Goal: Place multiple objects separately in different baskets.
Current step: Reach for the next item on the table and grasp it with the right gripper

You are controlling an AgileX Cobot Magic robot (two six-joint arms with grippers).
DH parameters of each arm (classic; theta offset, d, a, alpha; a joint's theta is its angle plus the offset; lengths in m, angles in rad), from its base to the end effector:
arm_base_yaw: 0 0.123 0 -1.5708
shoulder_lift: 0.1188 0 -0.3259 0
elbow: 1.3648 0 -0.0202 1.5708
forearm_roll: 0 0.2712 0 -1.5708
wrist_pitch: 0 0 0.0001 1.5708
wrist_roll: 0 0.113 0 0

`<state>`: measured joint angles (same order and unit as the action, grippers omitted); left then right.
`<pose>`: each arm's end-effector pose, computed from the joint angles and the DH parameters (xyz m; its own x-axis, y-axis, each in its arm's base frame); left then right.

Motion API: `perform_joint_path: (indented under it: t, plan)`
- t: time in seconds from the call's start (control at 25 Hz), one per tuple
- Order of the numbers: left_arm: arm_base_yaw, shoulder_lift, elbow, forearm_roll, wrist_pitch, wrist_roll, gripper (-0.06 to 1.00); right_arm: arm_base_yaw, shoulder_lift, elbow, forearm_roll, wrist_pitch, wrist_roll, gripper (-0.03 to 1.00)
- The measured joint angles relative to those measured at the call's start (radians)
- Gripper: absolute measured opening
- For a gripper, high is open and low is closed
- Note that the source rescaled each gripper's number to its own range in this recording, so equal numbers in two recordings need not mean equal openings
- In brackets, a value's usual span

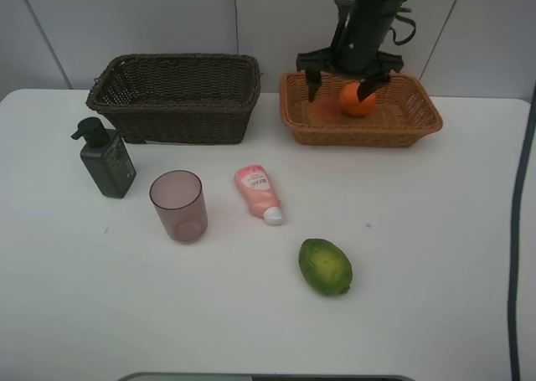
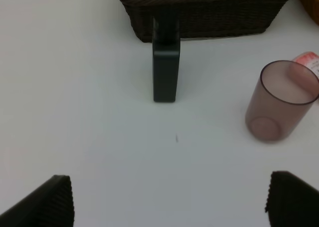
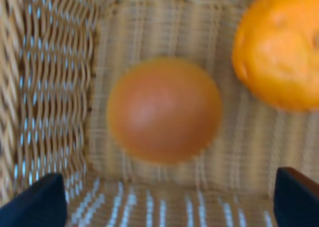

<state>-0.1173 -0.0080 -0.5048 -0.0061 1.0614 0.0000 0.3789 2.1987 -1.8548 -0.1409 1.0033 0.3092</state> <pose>-0.0103 0.0006 0.2784 -0.4425 0.0491 -0.8954 0.1205 0.9927 -0.0050 0.4913 0.1812 0.2062 -0.9363 -0.1259 -0.3277 -0.1201 0.9920 -0.0379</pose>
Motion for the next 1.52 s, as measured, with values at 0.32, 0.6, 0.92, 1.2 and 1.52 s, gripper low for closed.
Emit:
perform_joint_path:
  t: [0.32,0.6,0.92,1.2,1.52]
  plan:
    - [0.0,0.0,0.0,0.0,0.0,0.0,0.99,0.084,-0.141,0.197,0.001,0.041,-0.011,0.77]
    - [0.0,0.0,0.0,0.0,0.0,0.0,0.99,0.139,-0.312,0.443,0.069,0.024,-0.151,0.77]
    - [0.0,0.0,0.0,0.0,0.0,0.0,0.99,0.18,-0.486,0.675,0.132,0.0,-0.213,0.77]
    - [0.0,0.0,0.0,0.0,0.0,0.0,0.99,0.211,-0.549,0.834,0.133,-0.034,-0.259,0.77]
    - [0.0,0.0,0.0,0.0,0.0,0.0,0.99,0.29,-0.567,0.971,0.133,-0.195,-0.298,0.77]
